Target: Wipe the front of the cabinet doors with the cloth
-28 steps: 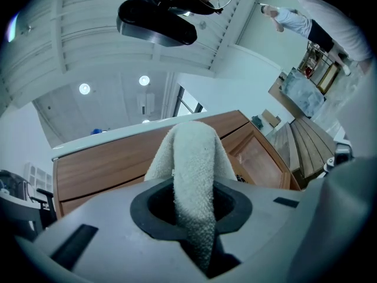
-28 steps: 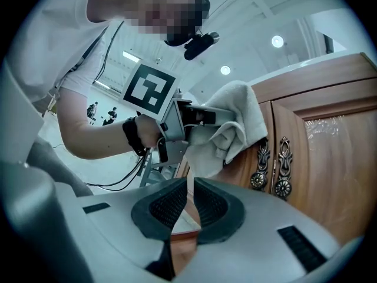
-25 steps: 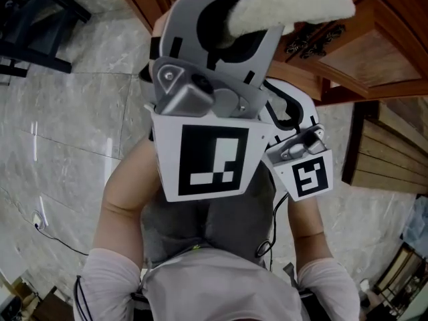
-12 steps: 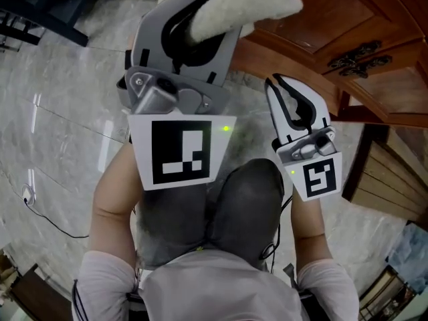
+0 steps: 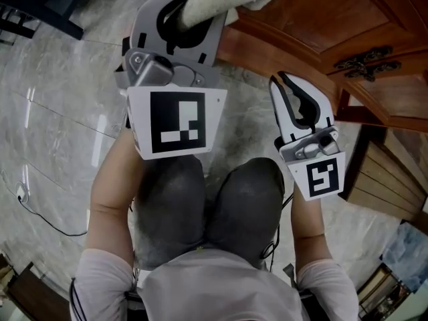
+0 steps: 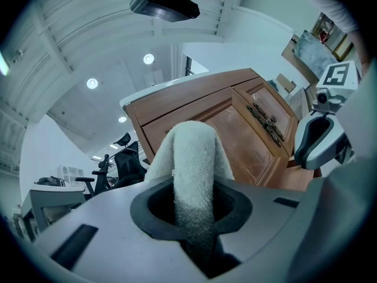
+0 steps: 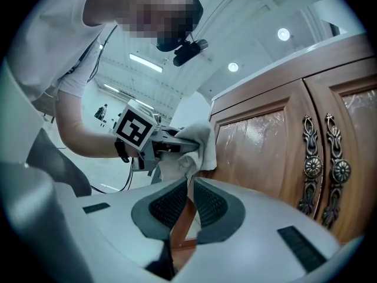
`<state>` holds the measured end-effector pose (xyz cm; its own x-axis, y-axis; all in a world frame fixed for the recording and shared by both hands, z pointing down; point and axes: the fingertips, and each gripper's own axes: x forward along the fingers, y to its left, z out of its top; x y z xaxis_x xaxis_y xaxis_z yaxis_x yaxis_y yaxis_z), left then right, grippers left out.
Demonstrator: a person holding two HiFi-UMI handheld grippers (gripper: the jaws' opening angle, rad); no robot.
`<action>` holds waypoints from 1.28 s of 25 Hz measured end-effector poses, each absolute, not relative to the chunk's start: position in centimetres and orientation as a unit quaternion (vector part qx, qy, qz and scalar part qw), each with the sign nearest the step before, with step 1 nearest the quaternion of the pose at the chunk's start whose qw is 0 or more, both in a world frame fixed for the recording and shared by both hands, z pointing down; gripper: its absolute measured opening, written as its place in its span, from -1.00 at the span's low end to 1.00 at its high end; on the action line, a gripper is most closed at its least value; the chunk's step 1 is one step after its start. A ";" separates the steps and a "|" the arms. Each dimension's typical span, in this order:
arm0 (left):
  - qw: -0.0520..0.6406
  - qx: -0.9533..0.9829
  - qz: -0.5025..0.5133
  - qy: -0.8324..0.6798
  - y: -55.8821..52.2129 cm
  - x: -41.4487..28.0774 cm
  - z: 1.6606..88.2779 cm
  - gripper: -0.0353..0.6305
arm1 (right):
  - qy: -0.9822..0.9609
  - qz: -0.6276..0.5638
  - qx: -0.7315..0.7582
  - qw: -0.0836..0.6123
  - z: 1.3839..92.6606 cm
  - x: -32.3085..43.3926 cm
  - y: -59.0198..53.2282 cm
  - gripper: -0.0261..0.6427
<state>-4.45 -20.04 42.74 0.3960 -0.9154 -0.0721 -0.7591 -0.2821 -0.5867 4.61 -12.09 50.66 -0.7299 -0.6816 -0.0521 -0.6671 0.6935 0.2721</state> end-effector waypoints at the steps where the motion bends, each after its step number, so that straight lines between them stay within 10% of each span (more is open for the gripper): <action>1: 0.277 -0.788 -0.143 0.530 -20.2 -4.3 42.9 -0.62 | -0.919 -0.137 0.368 0.027 50.6 4.8 -12.1 -0.75; 32: 0.226 -0.841 -0.104 0.481 -20.9 3.8 44.6 -0.62 | -0.894 -0.130 0.427 0.039 50.8 10.6 -11.7 -0.75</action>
<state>3.83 -20.89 44.62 0.5157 -0.8557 -0.0430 -0.7618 -0.4350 -0.4801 10.65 -11.72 50.81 -0.6324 -0.7735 -0.0409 -0.7533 0.6019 0.2652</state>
